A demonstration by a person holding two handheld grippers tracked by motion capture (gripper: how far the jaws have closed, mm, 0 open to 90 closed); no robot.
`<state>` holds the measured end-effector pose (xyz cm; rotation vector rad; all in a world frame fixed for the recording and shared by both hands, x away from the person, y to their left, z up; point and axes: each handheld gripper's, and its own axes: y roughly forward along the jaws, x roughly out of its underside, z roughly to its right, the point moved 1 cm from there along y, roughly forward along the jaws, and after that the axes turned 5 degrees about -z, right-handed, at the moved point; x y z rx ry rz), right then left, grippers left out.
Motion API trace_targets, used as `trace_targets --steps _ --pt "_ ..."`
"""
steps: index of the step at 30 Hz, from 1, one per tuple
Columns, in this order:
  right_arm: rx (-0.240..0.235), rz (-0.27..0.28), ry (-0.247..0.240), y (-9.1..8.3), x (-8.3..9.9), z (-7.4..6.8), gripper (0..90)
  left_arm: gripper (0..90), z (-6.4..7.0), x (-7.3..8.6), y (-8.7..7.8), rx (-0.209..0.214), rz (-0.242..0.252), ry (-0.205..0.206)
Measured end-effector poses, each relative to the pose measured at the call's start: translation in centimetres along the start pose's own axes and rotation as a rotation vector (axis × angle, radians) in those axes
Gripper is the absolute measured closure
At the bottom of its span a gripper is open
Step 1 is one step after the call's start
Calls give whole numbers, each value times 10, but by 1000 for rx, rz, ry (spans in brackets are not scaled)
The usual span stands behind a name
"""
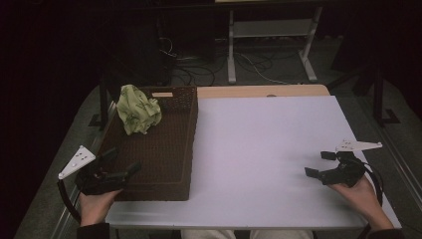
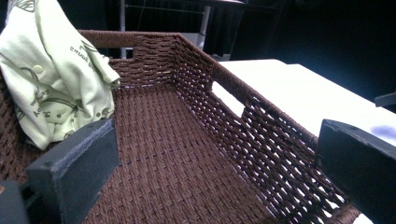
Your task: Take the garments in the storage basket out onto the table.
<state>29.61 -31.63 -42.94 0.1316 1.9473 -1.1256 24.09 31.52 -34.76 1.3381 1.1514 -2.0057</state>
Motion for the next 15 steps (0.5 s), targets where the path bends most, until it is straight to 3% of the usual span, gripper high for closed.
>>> trace_targets --steps 15 --pt "-5 31 -12 -5 1 0 0 0 5 2 -1 -12 -14 8"
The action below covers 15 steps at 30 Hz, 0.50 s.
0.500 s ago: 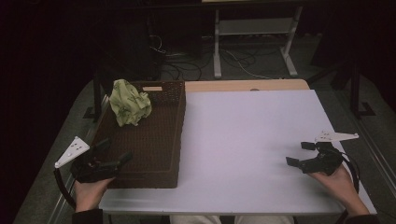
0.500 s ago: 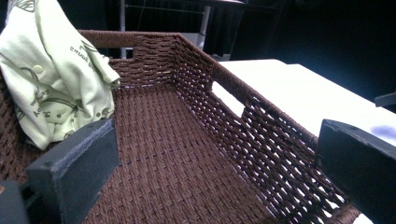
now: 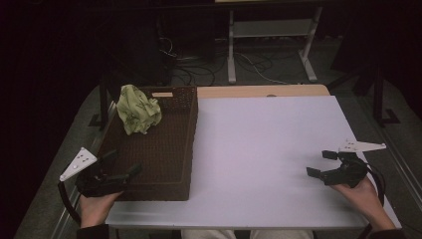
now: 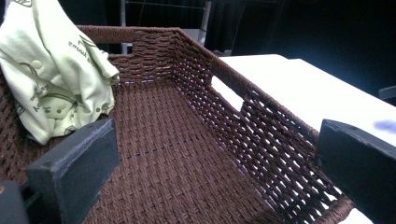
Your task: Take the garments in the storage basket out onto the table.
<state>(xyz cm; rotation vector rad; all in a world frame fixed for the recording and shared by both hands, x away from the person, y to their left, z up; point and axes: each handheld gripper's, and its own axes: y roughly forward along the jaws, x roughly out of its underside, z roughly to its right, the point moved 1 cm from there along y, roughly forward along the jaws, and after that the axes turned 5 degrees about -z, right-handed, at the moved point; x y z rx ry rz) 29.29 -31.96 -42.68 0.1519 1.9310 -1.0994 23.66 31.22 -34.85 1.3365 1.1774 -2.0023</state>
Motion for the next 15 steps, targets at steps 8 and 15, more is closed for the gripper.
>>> trace_targets --steps 8,15 --pt "13 10 4 -2 1 2 0 0 2 -5 1 -6 -47 51" --pt "28 -7 11 2 2 2 0 0 -7 -6 0 16 -53 50"
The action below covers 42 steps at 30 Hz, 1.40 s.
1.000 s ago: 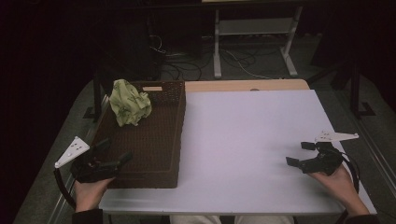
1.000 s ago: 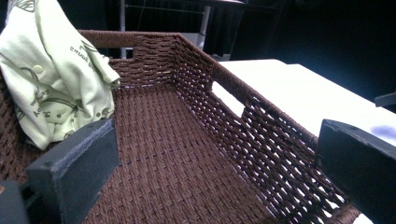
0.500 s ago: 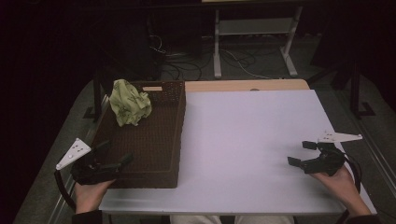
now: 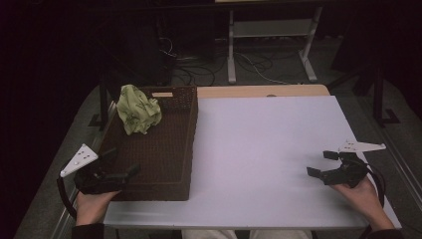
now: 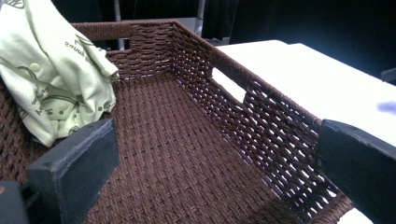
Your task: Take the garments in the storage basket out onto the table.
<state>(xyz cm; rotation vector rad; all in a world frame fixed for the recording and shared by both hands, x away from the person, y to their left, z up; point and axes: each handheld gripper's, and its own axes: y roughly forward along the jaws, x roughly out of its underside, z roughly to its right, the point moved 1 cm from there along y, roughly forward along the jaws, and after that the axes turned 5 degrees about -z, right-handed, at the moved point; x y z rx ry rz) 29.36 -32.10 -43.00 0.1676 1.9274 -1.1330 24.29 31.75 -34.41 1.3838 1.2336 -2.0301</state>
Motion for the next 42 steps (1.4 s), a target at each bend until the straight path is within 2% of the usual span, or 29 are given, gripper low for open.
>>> trace_targets --steps 8,11,20,32,42 --pt "-1 4 15 2 1 5 0 0 -11 -7 2 10 -6 -15" --pt "-2 -3 13 4 1 5 0 0 -12 -12 2 12 -19 0" --pt "-2 -13 7 6 1 3 0 0 -14 -27 5 23 -8 14" --pt "-7 -27 -9 8 1 1 0 0 -21 -57 15 31 -36 74" --pt "-3 -27 -20 8 1 -2 0 0 -25 -66 27 37 -58 105"
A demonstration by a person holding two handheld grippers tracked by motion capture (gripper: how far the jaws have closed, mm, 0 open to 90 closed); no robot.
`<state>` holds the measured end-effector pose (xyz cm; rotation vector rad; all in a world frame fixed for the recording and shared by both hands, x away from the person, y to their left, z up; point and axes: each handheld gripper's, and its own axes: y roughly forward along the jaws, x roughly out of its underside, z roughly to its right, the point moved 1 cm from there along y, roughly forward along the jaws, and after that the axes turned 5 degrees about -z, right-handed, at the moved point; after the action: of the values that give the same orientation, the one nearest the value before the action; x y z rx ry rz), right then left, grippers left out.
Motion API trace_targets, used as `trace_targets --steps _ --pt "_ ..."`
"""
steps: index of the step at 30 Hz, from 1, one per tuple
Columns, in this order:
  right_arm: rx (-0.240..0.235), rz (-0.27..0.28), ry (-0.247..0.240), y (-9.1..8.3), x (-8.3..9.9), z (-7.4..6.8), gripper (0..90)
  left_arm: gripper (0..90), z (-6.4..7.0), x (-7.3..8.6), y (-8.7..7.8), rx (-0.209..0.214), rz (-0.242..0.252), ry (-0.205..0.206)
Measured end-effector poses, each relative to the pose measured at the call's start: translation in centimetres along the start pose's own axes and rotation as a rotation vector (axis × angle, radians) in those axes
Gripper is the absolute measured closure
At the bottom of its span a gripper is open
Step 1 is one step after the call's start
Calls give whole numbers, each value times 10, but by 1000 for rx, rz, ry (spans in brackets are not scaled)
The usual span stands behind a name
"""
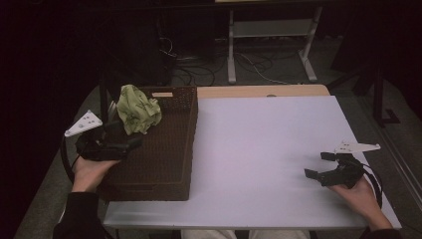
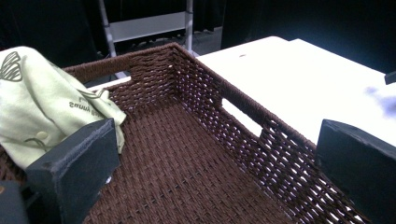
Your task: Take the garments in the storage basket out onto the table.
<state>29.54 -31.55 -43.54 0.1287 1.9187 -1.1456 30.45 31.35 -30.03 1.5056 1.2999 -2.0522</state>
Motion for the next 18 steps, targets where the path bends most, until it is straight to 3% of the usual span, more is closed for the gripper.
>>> trace_targets --steps 12,18 --pt "-5 -13 -7 2 0 -2 0 0 -18 -9 8 -7 1 -7" --pt "-6 -14 -5 3 0 -3 0 0 -26 -16 15 -20 -14 13"
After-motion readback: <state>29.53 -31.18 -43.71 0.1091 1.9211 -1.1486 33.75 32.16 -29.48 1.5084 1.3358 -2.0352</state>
